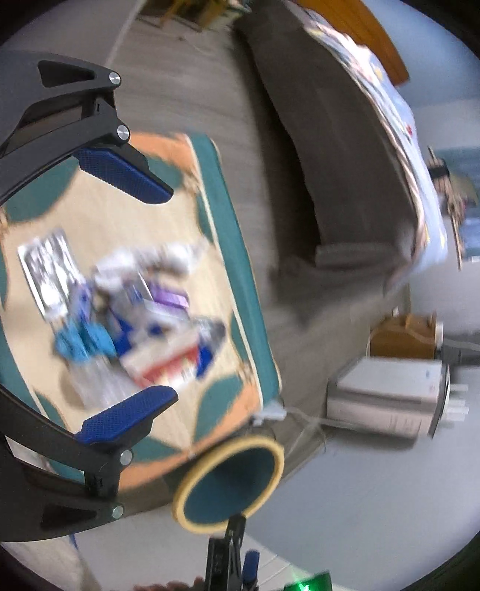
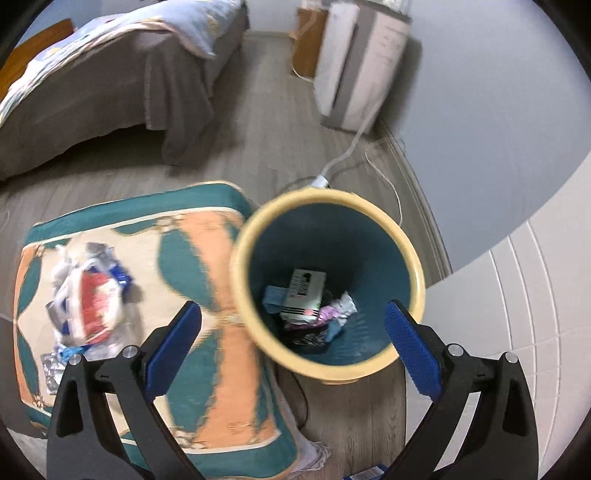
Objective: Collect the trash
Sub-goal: 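Release the COLTALIN box over the bin with the left tool, then grasp the white tissue with the left tool while the right tool grasps the red-white cup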
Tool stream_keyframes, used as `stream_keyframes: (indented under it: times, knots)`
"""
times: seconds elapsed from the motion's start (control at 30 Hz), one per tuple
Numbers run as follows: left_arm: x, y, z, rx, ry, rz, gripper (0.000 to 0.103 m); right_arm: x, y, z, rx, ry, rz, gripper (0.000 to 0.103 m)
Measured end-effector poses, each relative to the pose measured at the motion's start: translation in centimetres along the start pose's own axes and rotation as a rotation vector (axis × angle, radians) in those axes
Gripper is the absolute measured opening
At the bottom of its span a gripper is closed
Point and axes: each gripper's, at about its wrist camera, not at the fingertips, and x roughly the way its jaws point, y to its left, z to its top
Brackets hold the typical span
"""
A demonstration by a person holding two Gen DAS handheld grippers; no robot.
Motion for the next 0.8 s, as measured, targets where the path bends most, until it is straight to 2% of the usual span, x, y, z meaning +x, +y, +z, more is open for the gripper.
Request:
stream_keyframes:
  times: [0.17, 0.27, 0.37, 0.5, 0.6, 0.67, 0.73, 0.8]
  knots:
    - [-0.3, 4.4, -2.1, -0.123, 0.018, 0.036, 0.098, -1.4, 6.2, -0.5, -0.044, 0.006, 0.113, 0.097]
    - [0.1, 6.2, -3.2, -0.182, 0.033, 0.067, 0.098, -1.4, 9.1, -0.7, -0.069, 0.032, 0.145, 0.097]
    - [0.5, 7.8, -4.0, -0.216, 0.05, 0.104, 0.098, -1.6, 10.5, -0.4, -0.055, 0.038, 0.178, 0.097]
    - [0.6, 10.1, -4.6, -0.278, 0.044, 0.112, 0.098, -1.2, 10.5, 0.4, 0.029, 0.071, 0.242, 0.097]
    - [0.9, 10.8, -4.7, -0.295, 0.049, 0.094, 0.098, -1.4, 10.2, 0.5, 0.048, 0.009, 0.274, 0.097]
    - [1.2, 11.0, -4.7, -0.29, 0.044, 0.071, 0.098, -0.9, 10.1, 0.7, 0.049, 0.013, 0.275, 0.097]
    - [1.4, 10.9, -4.4, -0.275, 0.029, 0.089, 0.098, -0.2, 9.9, 0.8, 0.062, 0.031, 0.275, 0.097]
    - [1.6, 10.9, -4.2, -0.258, 0.021, 0.107, 0.098, 0.6, 9.9, 0.8, 0.055, 0.036, 0.232, 0.097]
